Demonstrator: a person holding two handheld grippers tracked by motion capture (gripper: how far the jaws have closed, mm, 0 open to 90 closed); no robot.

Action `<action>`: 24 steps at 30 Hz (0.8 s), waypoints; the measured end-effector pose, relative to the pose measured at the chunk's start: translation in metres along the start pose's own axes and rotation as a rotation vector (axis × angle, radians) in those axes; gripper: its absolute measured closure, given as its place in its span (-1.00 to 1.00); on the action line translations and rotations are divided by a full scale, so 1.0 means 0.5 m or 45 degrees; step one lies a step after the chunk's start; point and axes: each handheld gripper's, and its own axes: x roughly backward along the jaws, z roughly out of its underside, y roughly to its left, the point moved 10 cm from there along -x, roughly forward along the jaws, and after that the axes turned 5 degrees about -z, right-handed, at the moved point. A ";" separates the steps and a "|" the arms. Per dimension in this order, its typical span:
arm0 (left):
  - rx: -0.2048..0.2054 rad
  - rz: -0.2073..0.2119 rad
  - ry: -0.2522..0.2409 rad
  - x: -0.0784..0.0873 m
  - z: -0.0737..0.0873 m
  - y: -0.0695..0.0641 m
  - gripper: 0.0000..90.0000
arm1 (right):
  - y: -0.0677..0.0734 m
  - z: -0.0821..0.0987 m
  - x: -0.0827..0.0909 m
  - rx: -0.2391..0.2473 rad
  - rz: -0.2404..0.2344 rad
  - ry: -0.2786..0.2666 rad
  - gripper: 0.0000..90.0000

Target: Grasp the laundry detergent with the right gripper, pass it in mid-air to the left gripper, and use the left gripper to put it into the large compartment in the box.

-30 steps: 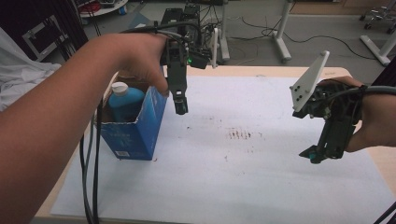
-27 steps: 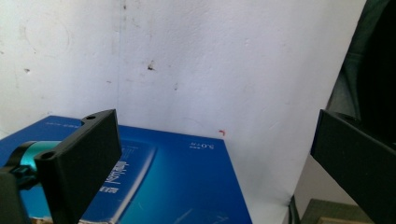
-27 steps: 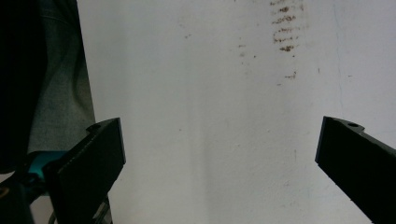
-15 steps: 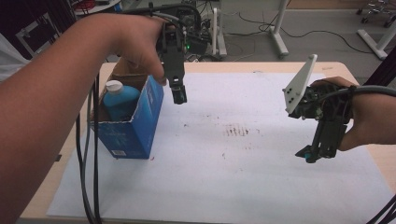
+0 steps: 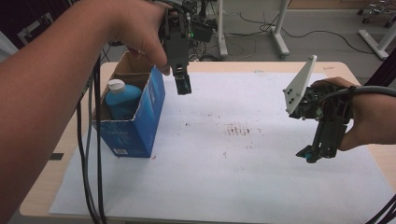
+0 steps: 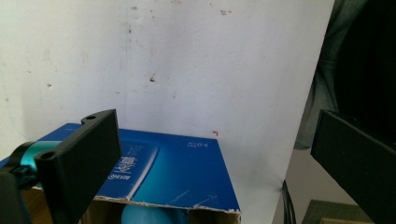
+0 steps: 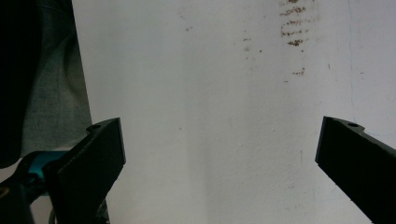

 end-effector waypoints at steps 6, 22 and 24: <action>-0.005 0.020 -0.001 -0.003 -0.005 0.000 -0.96 | -0.002 0.002 0.002 0.001 0.006 -0.020 -0.99; -0.013 0.028 -0.007 -0.010 -0.022 0.011 -0.96 | -0.016 0.016 0.002 -0.008 -0.003 -0.023 -0.99; -0.022 0.027 -0.003 -0.009 -0.019 0.010 -0.96 | -0.014 0.015 0.002 -0.014 0.000 -0.017 -0.99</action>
